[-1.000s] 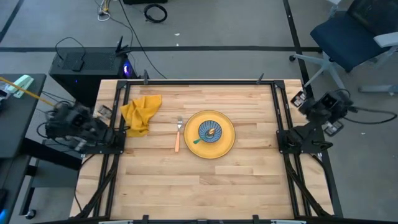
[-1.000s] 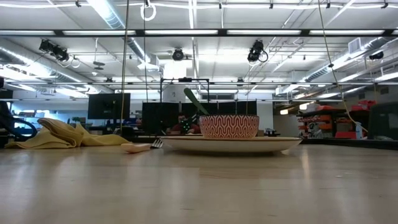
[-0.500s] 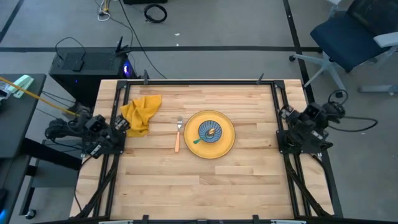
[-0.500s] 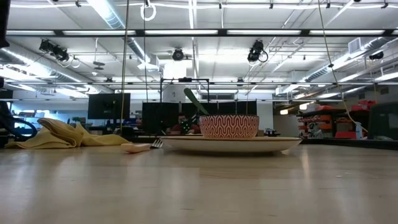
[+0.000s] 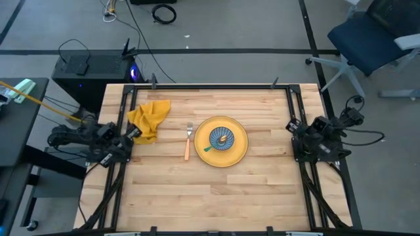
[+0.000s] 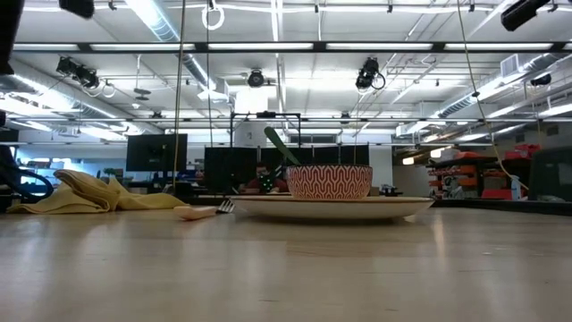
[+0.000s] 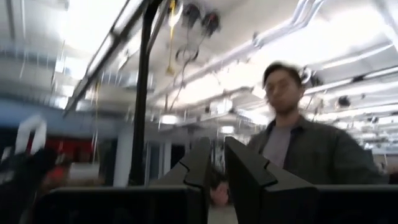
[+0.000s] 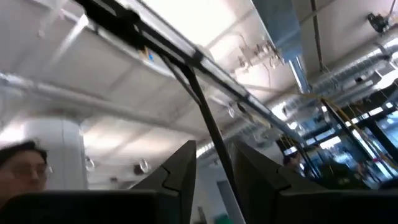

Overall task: Set table place
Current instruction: Return to Home Position

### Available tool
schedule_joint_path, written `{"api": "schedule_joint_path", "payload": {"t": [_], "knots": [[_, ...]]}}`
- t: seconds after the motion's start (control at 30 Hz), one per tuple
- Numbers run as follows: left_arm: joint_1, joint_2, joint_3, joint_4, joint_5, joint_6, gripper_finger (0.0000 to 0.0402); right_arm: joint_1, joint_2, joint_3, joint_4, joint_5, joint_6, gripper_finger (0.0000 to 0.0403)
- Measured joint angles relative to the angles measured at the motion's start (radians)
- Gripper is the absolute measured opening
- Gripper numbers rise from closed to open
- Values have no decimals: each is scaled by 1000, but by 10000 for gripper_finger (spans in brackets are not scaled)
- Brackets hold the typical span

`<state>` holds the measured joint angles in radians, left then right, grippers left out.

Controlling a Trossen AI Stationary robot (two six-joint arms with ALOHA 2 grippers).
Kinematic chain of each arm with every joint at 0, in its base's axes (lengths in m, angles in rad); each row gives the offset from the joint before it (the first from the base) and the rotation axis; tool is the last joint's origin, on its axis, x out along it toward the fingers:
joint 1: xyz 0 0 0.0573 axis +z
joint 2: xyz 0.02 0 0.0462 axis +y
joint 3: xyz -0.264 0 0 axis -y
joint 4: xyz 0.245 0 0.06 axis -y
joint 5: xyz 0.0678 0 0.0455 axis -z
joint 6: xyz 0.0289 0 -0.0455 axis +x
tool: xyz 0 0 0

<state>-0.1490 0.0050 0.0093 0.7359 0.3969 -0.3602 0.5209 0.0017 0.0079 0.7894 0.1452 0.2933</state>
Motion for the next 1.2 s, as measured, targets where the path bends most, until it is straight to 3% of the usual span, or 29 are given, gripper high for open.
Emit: {"api": "schedule_joint_path", "payload": {"t": [0.47, 0.67, 1.2], "knots": [[0, 2, 0, -647, -2, 59, 61, 0, 0, 0, -548, 64, -241, 110], [0, 8, 1, -641, -9, 81, 53, 0, 1, 0, -641, 64, -241, 110], [0, 8, 0, -631, -8, 83, 60, 0, 1, 0, -644, 64, -241, 110]]}}
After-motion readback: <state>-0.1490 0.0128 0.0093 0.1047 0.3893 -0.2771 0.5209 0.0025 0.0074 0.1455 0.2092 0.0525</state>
